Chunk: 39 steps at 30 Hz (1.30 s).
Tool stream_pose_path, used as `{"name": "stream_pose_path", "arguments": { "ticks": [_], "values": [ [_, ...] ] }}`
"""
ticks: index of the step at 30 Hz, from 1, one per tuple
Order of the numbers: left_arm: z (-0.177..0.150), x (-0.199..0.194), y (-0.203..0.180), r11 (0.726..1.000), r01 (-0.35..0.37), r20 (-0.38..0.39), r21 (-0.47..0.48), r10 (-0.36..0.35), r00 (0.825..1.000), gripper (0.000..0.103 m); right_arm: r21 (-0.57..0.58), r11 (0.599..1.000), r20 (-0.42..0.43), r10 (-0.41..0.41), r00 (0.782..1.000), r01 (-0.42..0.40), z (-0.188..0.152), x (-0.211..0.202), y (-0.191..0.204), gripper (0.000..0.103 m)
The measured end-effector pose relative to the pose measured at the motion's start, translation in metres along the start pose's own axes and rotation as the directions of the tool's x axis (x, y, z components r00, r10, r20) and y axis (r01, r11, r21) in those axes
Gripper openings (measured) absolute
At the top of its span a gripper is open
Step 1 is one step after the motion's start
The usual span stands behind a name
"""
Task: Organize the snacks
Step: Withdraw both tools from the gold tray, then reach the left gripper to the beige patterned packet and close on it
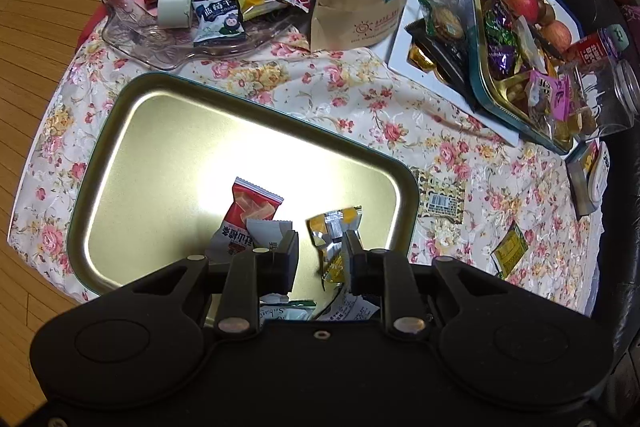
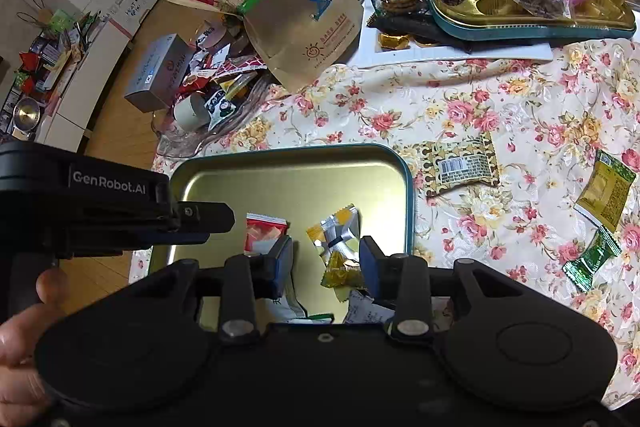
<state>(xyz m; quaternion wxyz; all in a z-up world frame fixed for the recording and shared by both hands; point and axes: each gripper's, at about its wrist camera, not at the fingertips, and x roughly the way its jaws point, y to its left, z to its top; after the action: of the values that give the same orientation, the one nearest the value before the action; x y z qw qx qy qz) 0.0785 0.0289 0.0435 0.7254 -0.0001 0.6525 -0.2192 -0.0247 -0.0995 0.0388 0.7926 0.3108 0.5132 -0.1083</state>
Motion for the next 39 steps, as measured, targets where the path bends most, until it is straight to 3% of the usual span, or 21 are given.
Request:
{"name": "stream_pose_path", "arguments": {
  "ticks": [21, 39],
  "values": [
    [-0.017, 0.021, -0.052, 0.992, 0.017, -0.084, 0.123, -0.007, 0.996, 0.03, 0.03, 0.994, -0.009, -0.106, 0.994, 0.107, -0.005, -0.013, -0.041, 0.042],
    [-0.039, 0.044, -0.112, 0.967, 0.023, -0.141, 0.253, 0.013, 0.99, 0.03, 0.131, 0.973, -0.02, -0.188, 0.982, 0.188, -0.017, -0.032, -0.115, 0.043]
  ]
}}
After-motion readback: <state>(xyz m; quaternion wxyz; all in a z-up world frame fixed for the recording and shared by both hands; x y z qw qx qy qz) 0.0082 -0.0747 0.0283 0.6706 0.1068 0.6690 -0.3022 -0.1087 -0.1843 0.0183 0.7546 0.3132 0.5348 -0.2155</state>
